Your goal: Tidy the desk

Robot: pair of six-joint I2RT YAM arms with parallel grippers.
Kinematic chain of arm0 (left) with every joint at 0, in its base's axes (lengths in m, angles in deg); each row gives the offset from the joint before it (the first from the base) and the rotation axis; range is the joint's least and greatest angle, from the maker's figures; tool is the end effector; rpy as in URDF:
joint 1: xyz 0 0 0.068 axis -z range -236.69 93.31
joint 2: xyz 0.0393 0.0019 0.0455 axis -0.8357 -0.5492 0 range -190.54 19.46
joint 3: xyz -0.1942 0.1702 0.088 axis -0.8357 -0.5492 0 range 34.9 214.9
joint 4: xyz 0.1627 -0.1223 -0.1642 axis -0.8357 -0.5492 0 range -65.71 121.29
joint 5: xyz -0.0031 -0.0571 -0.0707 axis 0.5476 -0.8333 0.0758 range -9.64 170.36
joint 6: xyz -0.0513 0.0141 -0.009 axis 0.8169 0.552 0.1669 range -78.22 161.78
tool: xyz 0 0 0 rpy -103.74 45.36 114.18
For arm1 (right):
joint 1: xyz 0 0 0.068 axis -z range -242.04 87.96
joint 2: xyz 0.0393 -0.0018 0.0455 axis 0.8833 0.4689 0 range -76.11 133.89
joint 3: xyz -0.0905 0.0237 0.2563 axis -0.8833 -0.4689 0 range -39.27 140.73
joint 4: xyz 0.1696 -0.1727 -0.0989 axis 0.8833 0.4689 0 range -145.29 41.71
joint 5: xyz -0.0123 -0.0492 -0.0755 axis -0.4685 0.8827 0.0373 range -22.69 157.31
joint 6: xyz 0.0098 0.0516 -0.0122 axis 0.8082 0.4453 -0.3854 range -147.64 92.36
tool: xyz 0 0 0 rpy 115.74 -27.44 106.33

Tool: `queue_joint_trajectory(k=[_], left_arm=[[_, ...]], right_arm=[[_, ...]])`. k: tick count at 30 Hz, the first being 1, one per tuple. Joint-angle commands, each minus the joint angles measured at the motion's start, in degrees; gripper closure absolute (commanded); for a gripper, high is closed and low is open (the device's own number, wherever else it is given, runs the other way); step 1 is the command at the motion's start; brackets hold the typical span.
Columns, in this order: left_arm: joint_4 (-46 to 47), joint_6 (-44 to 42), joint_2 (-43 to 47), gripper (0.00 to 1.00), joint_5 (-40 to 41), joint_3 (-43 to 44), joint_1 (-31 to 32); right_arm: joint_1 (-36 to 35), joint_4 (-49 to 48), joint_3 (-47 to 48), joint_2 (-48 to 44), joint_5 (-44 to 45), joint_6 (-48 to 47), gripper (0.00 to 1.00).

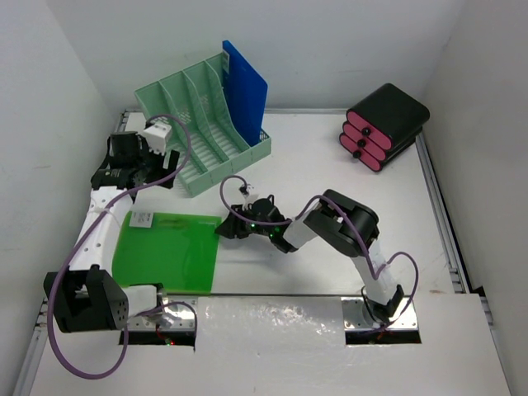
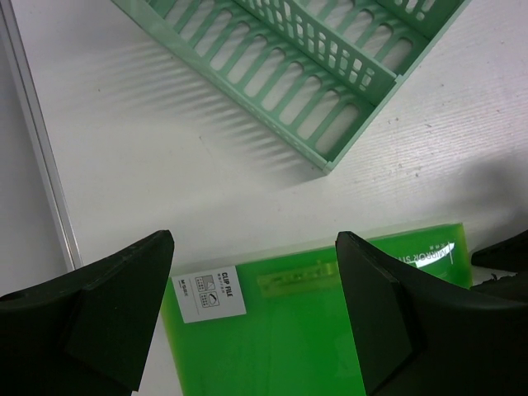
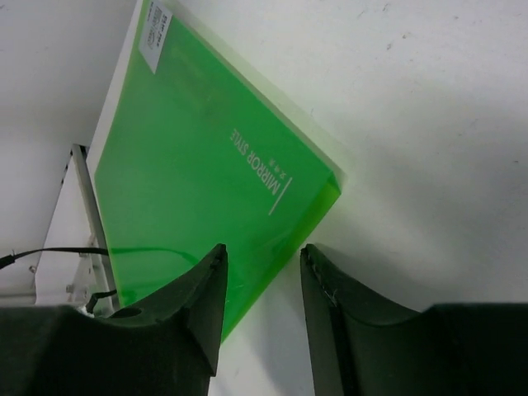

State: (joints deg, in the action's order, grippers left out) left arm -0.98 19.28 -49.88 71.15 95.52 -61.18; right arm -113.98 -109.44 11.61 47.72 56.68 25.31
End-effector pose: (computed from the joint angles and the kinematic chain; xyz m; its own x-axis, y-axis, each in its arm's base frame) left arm 0.2603 0.0146 0.3111 -0.5876 0.3328 -0.7375 0.2902 0.9375 0.1919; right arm 0.2411 0.3185 0.0810 -0.8234 0.2208 -0.5228 -0.3724 0.4848 0.7914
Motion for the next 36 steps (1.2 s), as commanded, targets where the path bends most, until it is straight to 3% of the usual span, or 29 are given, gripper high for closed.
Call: queue_joint_trajectory(k=[1, 18, 23, 30, 36], left_arm=[[2.83, -0.53, 0.17, 0.22, -0.28, 0.55, -0.34], [4.32, -2.37, -1.06, 0.22, 0.51, -2.17, -0.34], [2.92, -3.25, -0.8, 0.22, 5.69, -4.45, -1.57], [3.35, -6.14, -0.71, 0.22, 5.26, -11.56, -12.99], [6.95, -10.27, -3.43, 0.23, 4.99, -16.31, -27.47]], right_arm=[[-0.7, -1.13, 1.15, 0.97, 1.23, 0.84, 0.59], [0.26, -5.27, 5.73, 6.87, 2.2, 2.51, 0.66], [0.18, -3.15, 7.31, 6.6, 0.53, 1.37, 0.68], [0.18, -2.8, 6.78, 6.07, 0.26, 0.23, 0.69], [0.18, -2.28, 6.7, 5.19, 0.17, -1.18, 0.68]])
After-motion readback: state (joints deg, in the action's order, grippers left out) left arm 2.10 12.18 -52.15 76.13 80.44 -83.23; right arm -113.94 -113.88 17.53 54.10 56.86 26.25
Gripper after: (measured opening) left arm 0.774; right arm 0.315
